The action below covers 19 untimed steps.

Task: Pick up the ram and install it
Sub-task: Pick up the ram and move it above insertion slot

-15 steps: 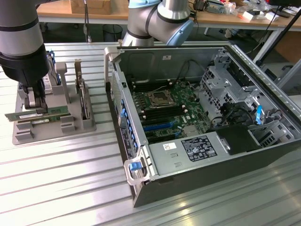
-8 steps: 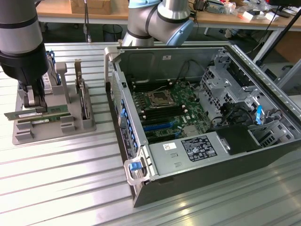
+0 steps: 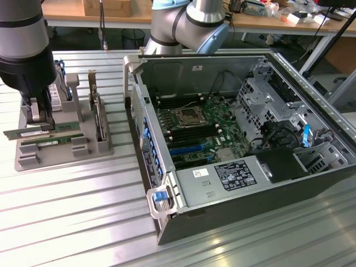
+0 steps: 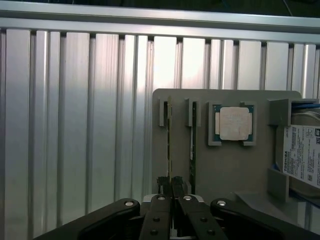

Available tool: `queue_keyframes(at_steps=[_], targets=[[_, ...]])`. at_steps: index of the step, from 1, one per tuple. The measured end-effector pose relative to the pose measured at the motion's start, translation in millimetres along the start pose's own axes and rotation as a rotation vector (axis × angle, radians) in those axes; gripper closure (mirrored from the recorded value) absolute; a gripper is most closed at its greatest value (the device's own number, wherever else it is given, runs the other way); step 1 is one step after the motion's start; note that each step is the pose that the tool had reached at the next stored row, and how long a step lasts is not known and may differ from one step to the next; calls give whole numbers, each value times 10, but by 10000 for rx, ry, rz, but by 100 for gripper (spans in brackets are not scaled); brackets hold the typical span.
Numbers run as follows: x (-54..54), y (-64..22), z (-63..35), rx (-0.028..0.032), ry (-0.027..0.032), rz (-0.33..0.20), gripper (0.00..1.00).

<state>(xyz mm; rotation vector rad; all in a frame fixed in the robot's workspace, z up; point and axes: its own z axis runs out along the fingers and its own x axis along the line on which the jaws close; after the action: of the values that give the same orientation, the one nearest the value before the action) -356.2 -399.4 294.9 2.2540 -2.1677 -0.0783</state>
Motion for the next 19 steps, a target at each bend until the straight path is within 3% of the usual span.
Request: queue_keyframes(at_steps=[19], targets=[[-5,8,-173,1,-11,0,88]])
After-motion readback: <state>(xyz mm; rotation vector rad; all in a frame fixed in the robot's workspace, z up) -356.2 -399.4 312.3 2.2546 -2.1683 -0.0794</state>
